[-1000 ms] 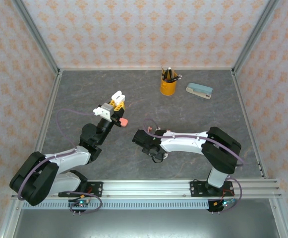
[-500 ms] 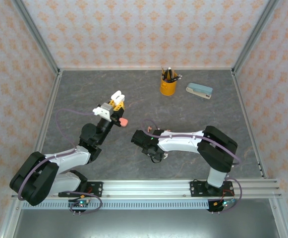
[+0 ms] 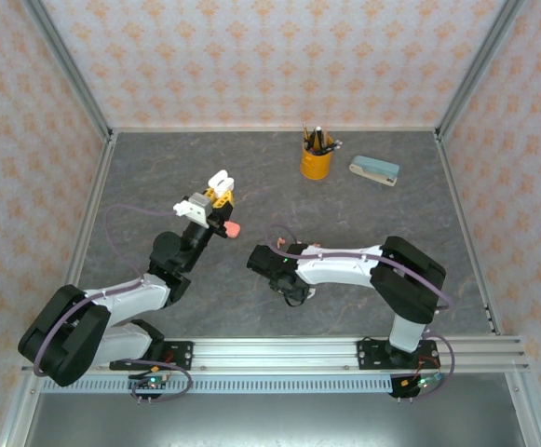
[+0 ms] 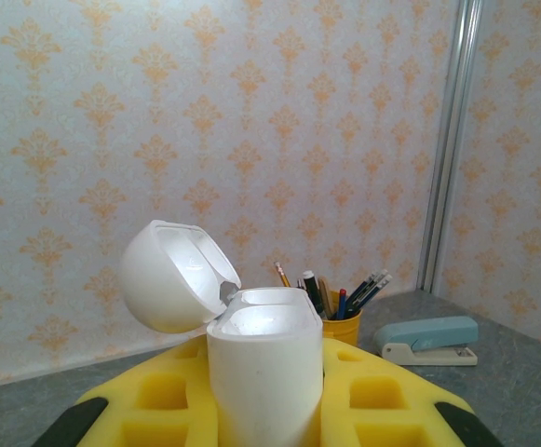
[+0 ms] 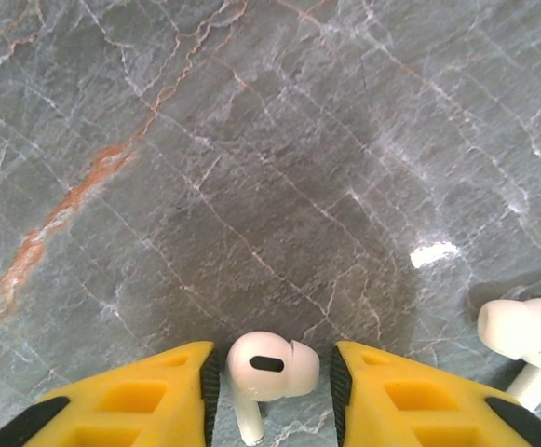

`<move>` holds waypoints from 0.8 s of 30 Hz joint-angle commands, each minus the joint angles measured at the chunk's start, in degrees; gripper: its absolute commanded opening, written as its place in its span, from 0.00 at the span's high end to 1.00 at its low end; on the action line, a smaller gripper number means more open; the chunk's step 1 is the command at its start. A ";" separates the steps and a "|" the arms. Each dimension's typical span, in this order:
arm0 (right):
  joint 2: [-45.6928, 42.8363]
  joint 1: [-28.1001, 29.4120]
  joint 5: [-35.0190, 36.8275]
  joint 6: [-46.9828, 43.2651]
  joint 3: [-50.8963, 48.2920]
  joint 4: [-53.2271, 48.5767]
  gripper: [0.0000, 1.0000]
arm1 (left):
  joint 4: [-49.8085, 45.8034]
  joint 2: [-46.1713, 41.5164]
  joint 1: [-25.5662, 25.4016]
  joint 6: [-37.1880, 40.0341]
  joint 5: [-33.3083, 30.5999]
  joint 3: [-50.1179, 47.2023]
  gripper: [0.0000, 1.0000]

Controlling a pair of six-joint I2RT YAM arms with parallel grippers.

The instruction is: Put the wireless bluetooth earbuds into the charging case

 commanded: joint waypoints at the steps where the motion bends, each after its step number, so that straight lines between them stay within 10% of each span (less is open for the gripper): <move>1: 1.18 0.35 1.78 0.61 0.59 0.30 0.65 | 3.22 -0.32 0.54 -0.35 -0.57 -0.57 1.00; 24: -2.61 0.34 8.20 -12.87 -1.78 3.29 0.73 | 0.60 -2.37 0.50 -0.55 0.09 -0.93 1.00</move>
